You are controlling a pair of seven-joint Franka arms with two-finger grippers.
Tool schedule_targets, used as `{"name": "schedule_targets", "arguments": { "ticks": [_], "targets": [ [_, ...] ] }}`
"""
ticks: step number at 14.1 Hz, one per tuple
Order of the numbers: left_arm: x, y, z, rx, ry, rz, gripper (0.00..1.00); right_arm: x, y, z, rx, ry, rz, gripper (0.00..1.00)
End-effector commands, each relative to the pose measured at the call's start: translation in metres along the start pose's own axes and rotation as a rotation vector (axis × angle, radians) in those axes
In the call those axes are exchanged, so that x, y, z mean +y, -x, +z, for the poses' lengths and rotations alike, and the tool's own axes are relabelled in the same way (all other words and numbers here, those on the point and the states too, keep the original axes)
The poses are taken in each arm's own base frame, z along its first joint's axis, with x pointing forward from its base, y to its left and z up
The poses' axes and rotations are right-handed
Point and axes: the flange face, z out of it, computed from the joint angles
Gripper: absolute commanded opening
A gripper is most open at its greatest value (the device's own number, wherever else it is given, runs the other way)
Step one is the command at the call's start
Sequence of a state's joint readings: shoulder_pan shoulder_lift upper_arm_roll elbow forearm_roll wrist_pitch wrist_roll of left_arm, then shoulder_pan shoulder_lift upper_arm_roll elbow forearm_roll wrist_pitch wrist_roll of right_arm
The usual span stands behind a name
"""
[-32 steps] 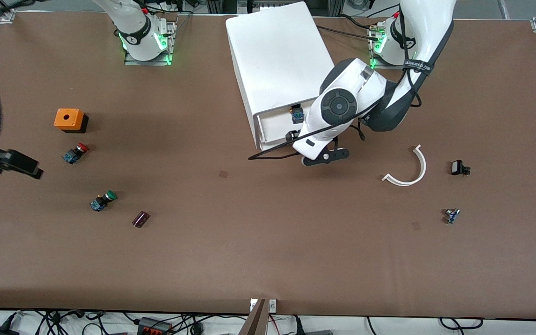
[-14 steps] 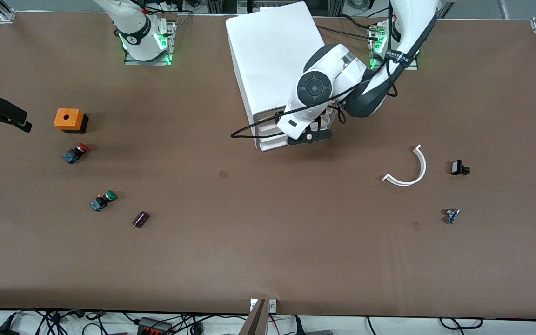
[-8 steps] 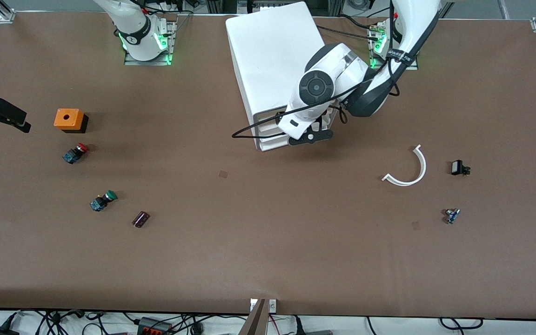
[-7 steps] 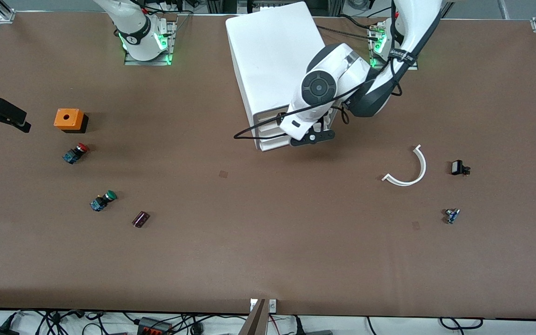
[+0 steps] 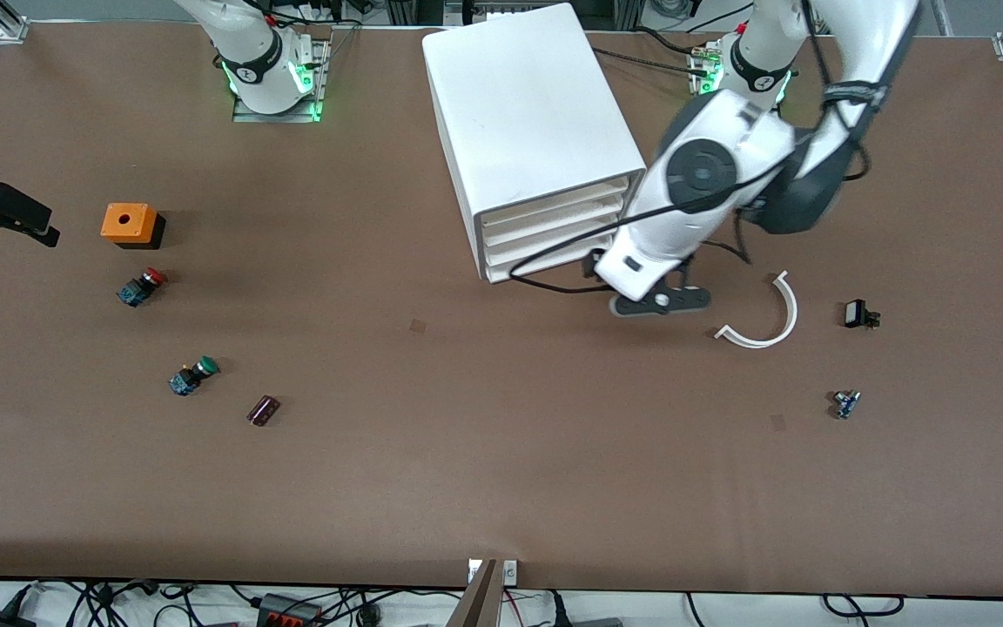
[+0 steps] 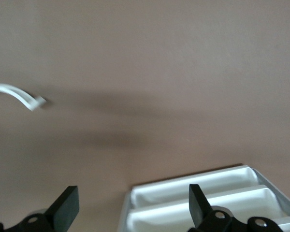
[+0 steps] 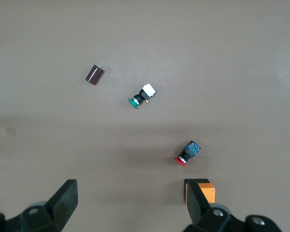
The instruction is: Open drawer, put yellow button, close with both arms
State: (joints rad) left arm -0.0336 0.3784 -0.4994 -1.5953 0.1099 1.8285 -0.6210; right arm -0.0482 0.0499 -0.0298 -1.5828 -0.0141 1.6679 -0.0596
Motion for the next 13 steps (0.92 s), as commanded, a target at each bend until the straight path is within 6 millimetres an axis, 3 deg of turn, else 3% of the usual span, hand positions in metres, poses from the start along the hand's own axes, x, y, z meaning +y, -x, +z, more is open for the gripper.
{"name": "schedule_targets", "arguments": {
  "ticks": [1, 5, 8, 11, 13],
  "targets": [
    [-0.053, -0.025, -0.050, 0.016, -0.024, 0.096, 1.00, -0.001, 0.008, -0.001, 0.000, 0.002, -0.003, 1.00],
    [-0.131, -0.046, -0.089, 0.002, -0.034, 0.205, 1.00, -0.002, 0.008, 0.003, -0.003, 0.000, -0.005, 1.00],
    [-0.179, -0.040, -0.118, 0.010, -0.062, 0.272, 1.00, -0.002, 0.008, 0.002, 0.000, 0.000, -0.005, 1.00],
    [-0.209, -0.033, -0.138, 0.018, -0.001, 0.210, 1.00, -0.002, 0.008, 0.002, 0.000, 0.000, -0.005, 1.00],
    [-0.223, -0.020, -0.138, 0.036, 0.012, 0.164, 1.00, -0.002, 0.008, 0.002, -0.001, 0.000, -0.005, 1.00]
  ]
}}
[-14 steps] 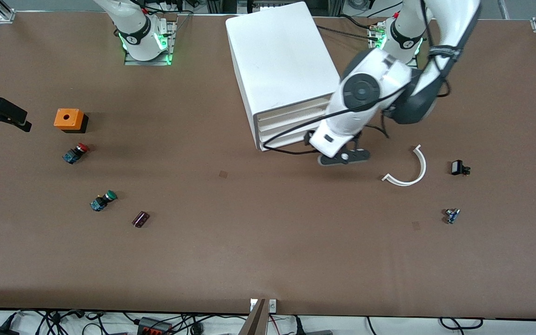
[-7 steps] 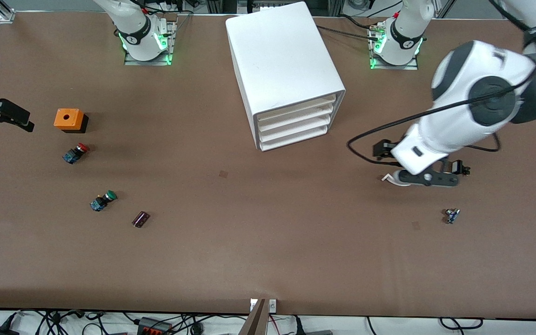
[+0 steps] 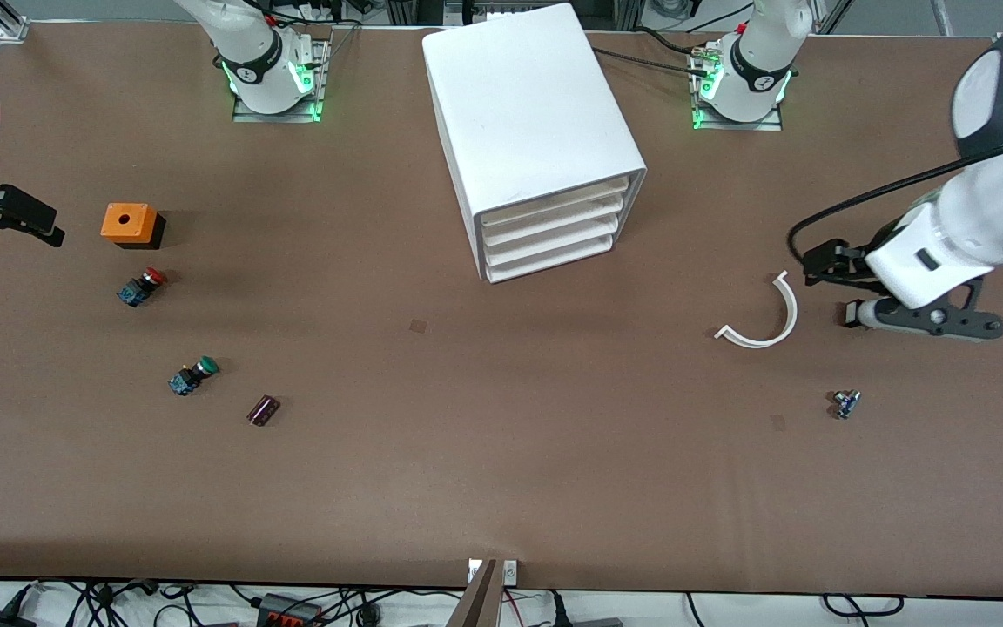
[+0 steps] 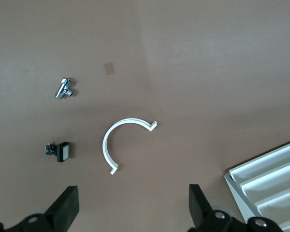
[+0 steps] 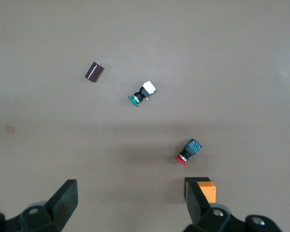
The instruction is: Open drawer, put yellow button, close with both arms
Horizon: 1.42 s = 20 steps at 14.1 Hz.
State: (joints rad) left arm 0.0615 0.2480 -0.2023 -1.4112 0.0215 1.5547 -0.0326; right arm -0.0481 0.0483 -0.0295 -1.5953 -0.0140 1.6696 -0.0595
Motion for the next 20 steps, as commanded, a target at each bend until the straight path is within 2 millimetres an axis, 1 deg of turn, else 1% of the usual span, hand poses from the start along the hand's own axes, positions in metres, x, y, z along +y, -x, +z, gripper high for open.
{"name": "schedule_targets", "arguments": {
  "ticks": [1, 2, 3, 4, 5, 6, 7, 8, 10, 14, 17, 20],
  "targets": [
    [-0.008, 0.028, -0.006, 0.074, 0.006, -0.033, 1.00, -0.001, 0.007, -0.003, 0.008, 0.001, -0.006, 1.00],
    [-0.019, 0.034, -0.010, 0.146, 0.003, -0.058, 1.00, -0.001, 0.008, -0.003, 0.006, 0.001, -0.009, 1.00],
    [-0.020, 0.039, -0.010, 0.179, 0.000, -0.061, 1.00, -0.001, 0.008, -0.003, 0.006, 0.001, -0.010, 1.00],
    [-0.023, 0.044, -0.011, 0.179, 0.000, -0.064, 1.00, -0.001, 0.008, -0.003, 0.005, 0.001, -0.013, 1.00],
    [-0.024, 0.055, -0.013, 0.167, -0.002, -0.060, 1.00, -0.001, 0.008, -0.003, 0.005, 0.001, -0.014, 1.00],
    [-0.022, 0.069, -0.010, 0.157, -0.004, -0.061, 1.00, -0.001, 0.008, -0.003, 0.005, 0.001, -0.015, 1.00],
    [-0.021, 0.075, -0.010, 0.150, -0.005, -0.054, 1.00, -0.001, 0.008, -0.003, 0.005, 0.001, -0.017, 1.00],
    [-0.019, 0.077, -0.010, 0.141, -0.007, -0.049, 1.00, -0.001, 0.008, -0.003, 0.005, 0.001, -0.017, 1.00],
    [-0.022, 0.078, -0.009, 0.132, -0.008, -0.050, 1.00, -0.001, 0.007, -0.002, 0.003, 0.000, -0.020, 1.00],
    [-0.014, 0.081, -0.012, 0.112, -0.010, -0.040, 1.00, -0.001, 0.008, -0.002, -0.001, 0.000, -0.020, 1.00],
    [-0.014, 0.078, -0.017, 0.118, -0.010, -0.039, 1.00, -0.001, 0.007, -0.001, 0.003, 0.001, -0.020, 1.00],
    [-0.013, 0.078, -0.018, 0.119, -0.010, -0.036, 1.00, -0.002, 0.006, 0.000, 0.003, -0.001, -0.020, 1.00]
  ]
}}
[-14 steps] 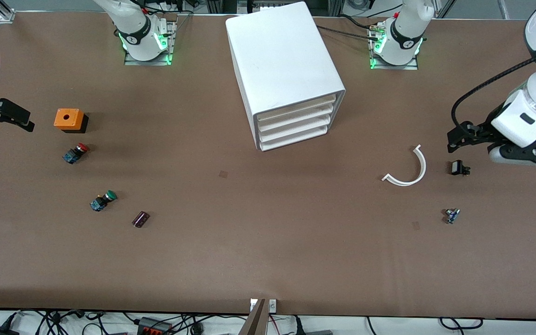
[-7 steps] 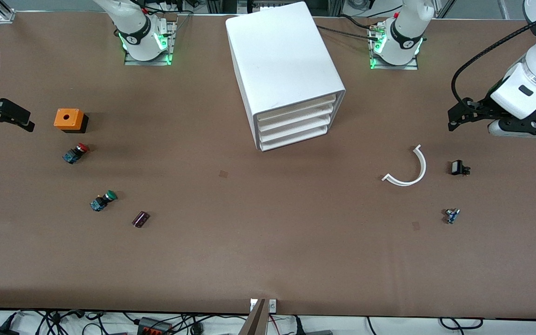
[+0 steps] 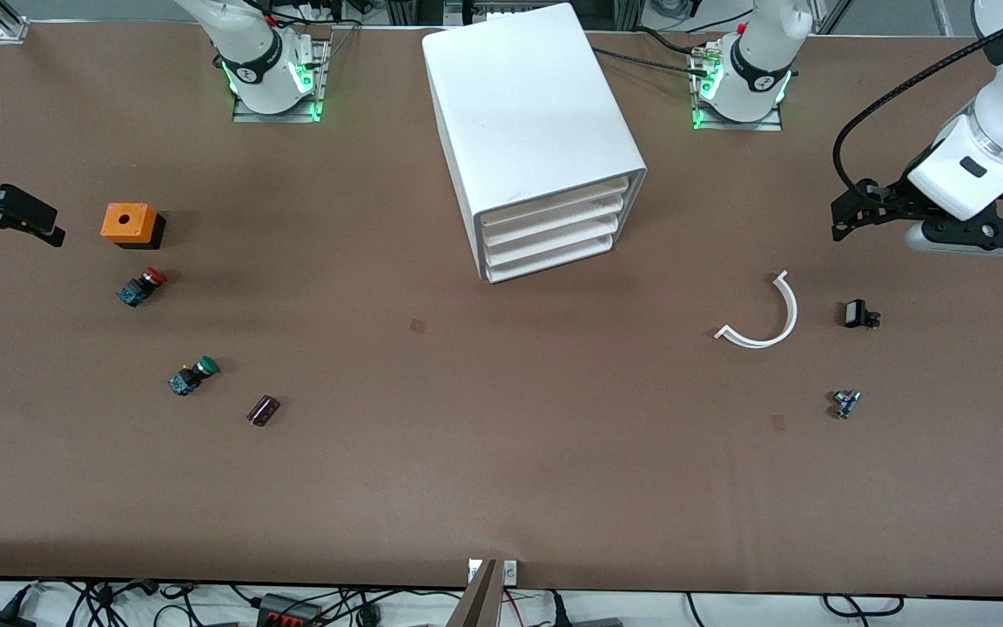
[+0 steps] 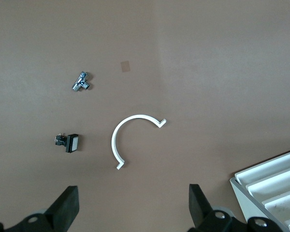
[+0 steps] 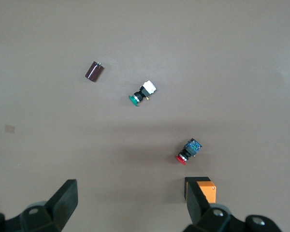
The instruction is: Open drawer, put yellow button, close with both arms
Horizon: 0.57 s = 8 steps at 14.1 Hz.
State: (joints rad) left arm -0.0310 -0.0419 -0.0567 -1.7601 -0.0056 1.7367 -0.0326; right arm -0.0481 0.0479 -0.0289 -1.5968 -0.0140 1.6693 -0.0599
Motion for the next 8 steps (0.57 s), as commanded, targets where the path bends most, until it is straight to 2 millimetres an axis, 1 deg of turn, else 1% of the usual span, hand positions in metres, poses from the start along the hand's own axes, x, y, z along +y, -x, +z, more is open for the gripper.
{"name": "schedule_targets", "arguments": {
  "ticks": [1, 8],
  "targets": [
    [0.0003, 0.0033, -0.0072, -0.002, 0.010, 0.014, 1.00, -0.0012, 0.0055, -0.0002, 0.005, -0.001, -0.019, 1.00],
    [0.0022, 0.0042, -0.0084, -0.008, 0.004, 0.018, 1.00, -0.0039, 0.0068, -0.0013, 0.005, -0.001, -0.023, 1.00]
  ]
}}
